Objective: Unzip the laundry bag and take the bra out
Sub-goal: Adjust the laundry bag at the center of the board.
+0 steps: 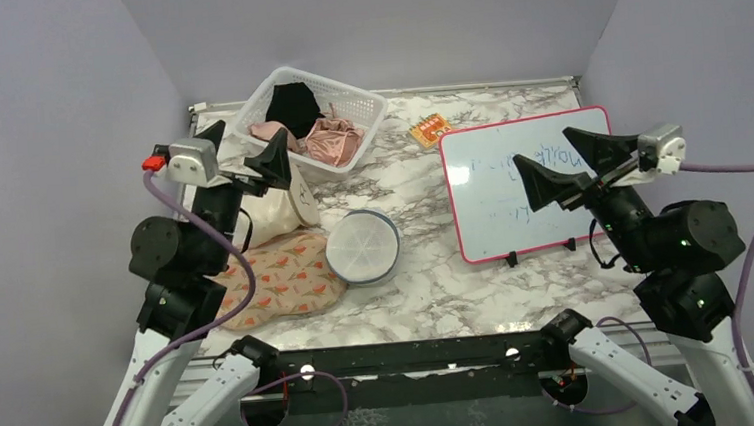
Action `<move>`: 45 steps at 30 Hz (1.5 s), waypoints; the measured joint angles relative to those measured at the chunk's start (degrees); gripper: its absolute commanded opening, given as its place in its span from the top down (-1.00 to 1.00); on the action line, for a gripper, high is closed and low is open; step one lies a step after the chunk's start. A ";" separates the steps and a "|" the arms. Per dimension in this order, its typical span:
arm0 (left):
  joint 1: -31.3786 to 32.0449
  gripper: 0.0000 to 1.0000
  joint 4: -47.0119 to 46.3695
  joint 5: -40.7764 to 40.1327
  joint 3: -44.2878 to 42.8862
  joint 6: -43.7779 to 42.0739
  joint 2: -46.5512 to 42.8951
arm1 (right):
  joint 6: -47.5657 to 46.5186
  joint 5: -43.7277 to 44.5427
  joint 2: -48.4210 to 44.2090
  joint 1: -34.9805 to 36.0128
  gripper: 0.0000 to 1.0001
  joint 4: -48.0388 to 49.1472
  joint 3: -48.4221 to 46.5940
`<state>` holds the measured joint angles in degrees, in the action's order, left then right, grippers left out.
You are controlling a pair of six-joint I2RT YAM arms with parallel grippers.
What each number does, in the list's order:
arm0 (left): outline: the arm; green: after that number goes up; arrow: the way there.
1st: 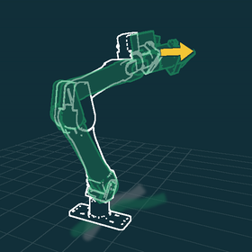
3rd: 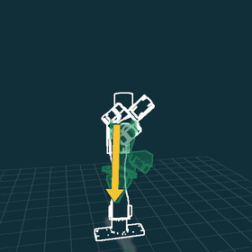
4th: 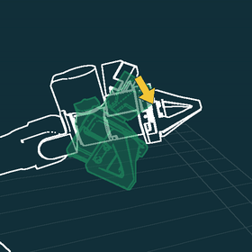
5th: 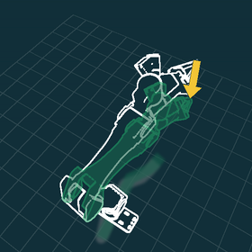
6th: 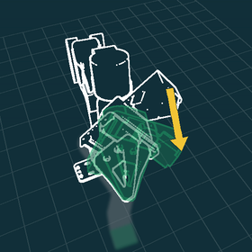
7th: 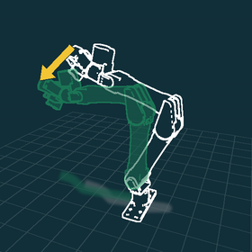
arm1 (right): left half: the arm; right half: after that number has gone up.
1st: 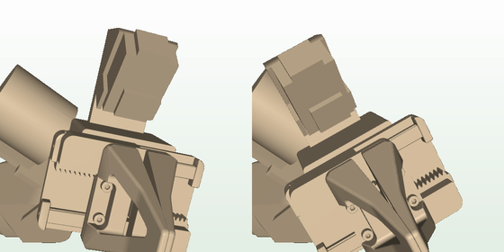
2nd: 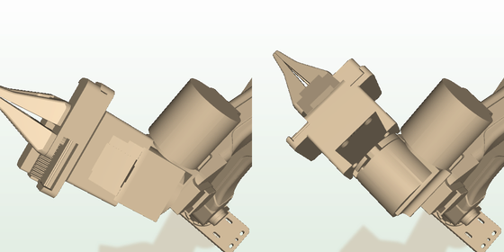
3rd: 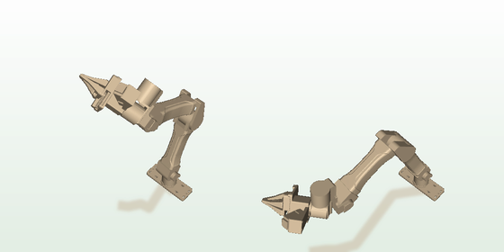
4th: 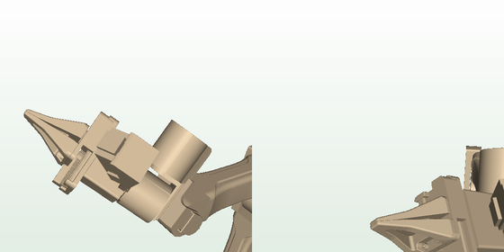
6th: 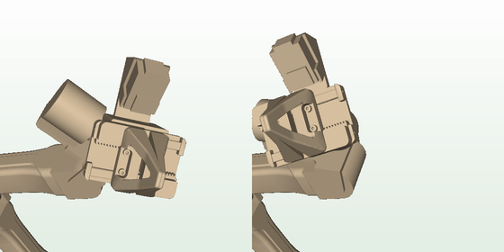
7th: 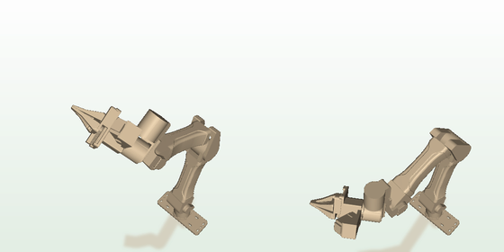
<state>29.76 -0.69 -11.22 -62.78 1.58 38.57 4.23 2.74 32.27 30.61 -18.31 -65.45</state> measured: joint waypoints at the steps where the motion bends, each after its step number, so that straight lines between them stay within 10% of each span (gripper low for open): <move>1: -1.11 -0.98 -0.44 0.44 0.68 0.59 0.74 | 0.26 0.35 0.42 -0.02 -1.00 0.26 0.70; 12: -5.20 -0.98 -2.67 2.95 7.69 5.22 10.29 | 3.58 2.45 6.34 -1.29 -0.99 0.20 8.33; 32: 24.63 -0.97 6.03 -0.83 9.25 -0.37 21.86 | 12.61 -20.06 18.32 -2.60 -0.99 2.67 18.78; 45: 25.88 -0.72 18.58 -7.85 7.63 26.40 35.60 | 19.96 -20.79 20.28 -2.69 -0.99 4.81 21.49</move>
<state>55.64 17.89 -19.07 -55.16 27.99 74.17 24.18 -18.04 52.56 27.92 -13.50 -43.97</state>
